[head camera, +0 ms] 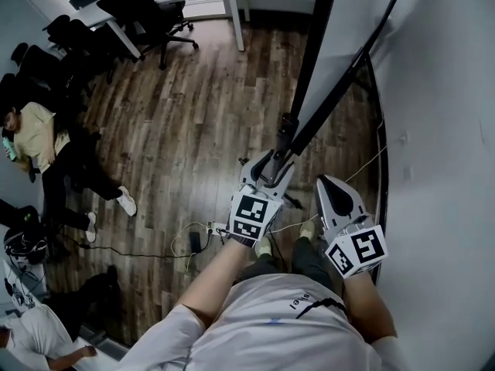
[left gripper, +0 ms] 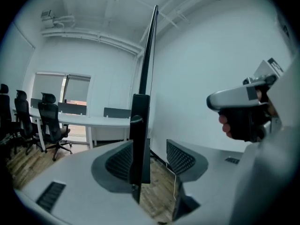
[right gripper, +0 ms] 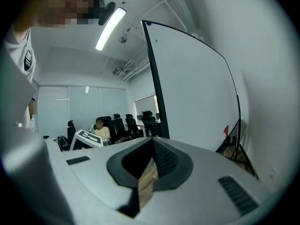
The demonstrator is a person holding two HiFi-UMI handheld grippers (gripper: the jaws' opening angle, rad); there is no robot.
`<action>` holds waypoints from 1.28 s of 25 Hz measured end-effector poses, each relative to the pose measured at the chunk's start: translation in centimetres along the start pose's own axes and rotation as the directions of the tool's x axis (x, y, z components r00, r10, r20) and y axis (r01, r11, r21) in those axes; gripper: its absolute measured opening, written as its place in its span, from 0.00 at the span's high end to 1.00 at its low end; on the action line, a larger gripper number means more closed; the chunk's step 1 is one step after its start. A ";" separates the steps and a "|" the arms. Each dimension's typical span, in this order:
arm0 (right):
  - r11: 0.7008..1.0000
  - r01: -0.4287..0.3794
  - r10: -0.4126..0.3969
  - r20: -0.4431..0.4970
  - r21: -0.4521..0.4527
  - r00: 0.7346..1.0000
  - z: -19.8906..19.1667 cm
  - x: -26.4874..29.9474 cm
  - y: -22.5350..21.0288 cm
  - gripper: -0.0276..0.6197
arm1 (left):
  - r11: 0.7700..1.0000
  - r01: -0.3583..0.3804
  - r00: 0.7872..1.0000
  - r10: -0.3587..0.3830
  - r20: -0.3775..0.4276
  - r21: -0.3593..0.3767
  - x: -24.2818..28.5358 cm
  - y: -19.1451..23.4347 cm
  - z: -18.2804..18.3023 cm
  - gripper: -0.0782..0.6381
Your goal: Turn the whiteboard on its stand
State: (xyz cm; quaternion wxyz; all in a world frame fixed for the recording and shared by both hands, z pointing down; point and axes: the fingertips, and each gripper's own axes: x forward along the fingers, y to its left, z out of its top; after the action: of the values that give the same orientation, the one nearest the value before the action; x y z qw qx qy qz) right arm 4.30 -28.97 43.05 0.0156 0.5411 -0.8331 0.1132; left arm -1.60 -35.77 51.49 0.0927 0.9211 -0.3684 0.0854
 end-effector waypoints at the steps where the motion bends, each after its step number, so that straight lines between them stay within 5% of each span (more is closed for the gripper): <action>1: 1.000 -0.001 0.001 -0.003 -0.003 1.000 0.1 0.1 -0.4 0.94 | 1.000 -0.006 1.000 0.006 -0.003 0.002 0.6 0.3 -0.2 0.59; 17: 1.000 0.019 -0.019 -0.026 0.005 0.999 -0.5 0.6 -3.7 0.94 | 1.000 -0.018 0.997 0.018 -0.069 0.008 8.0 3.3 -3.2 0.54; 32: 0.998 0.058 -0.058 -0.012 0.016 0.998 -0.9 -0.1 -3.8 0.94 | 0.997 -0.042 0.994 0.048 -0.096 0.062 8.5 3.6 -4.0 0.62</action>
State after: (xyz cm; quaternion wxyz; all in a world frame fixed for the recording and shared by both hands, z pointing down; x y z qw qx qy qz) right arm 7.66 -30.16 44.51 0.0190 0.5645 -0.8161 0.1226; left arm 1.63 -42.98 57.64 0.0808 0.9096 -0.3814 0.1435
